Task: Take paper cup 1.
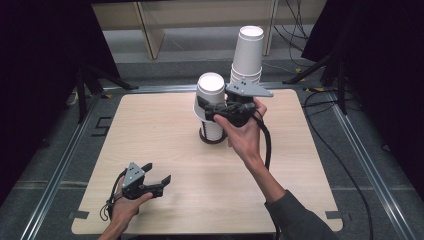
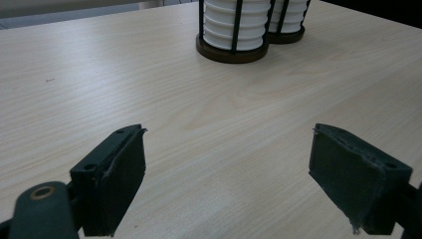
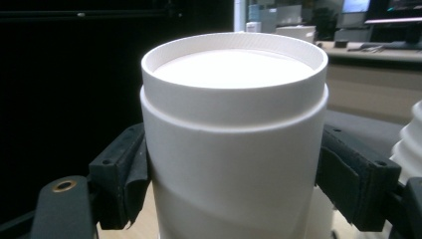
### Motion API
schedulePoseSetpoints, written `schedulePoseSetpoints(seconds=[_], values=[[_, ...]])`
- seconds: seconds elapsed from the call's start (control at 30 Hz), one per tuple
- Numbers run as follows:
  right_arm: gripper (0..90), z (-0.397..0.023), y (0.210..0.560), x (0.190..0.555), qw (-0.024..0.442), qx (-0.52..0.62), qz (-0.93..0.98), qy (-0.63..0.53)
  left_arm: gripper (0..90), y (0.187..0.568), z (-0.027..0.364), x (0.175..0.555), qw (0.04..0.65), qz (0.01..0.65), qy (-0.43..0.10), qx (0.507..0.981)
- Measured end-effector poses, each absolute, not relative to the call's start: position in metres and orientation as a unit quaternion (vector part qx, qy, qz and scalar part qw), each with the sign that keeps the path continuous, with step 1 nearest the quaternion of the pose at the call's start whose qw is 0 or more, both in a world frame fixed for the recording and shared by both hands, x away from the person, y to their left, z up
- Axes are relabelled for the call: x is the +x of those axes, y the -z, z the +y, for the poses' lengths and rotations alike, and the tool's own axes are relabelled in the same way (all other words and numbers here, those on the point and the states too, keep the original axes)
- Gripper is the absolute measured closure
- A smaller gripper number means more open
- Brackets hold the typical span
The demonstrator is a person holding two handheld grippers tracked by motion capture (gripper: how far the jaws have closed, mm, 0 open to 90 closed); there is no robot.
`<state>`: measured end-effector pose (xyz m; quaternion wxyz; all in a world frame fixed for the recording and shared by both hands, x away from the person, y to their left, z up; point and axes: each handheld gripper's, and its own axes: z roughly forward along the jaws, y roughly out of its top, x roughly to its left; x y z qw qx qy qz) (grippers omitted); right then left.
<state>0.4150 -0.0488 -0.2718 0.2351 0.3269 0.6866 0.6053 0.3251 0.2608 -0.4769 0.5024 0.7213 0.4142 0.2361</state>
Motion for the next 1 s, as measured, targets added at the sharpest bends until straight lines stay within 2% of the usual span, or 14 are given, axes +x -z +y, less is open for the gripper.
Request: schedulePoseSetpoints(seconds=[0.47,0.7,0.73,0.83,0.87,1.0], values=[[20.9,-0.047,0.322,0.405,0.171,0.315,0.707,-0.609,14.1,0.472,0.253,0.32,0.539,0.424,-0.195,0.701],[20.8,-0.048,0.335,0.403,0.163,0.309,0.715,-0.605,14.1,0.47,0.25,0.318,0.565,0.406,-0.194,0.692],[20.8,-0.047,0.337,0.402,0.148,0.313,0.718,-0.604,14.1,0.47,0.251,0.317,0.561,0.404,-0.195,0.695],[20.8,-0.047,0.344,0.402,0.158,0.308,0.722,-0.599,14.1,0.469,0.252,0.316,0.555,0.406,-0.196,0.699],[20.8,-0.045,0.346,0.401,0.141,0.311,0.725,-0.598,14.1,0.469,0.252,0.316,0.555,0.407,-0.194,0.699],[20.8,-0.043,0.354,0.401,0.143,0.309,0.727,-0.596,14.1,0.469,0.251,0.315,0.56,0.403,-0.192,0.698]])
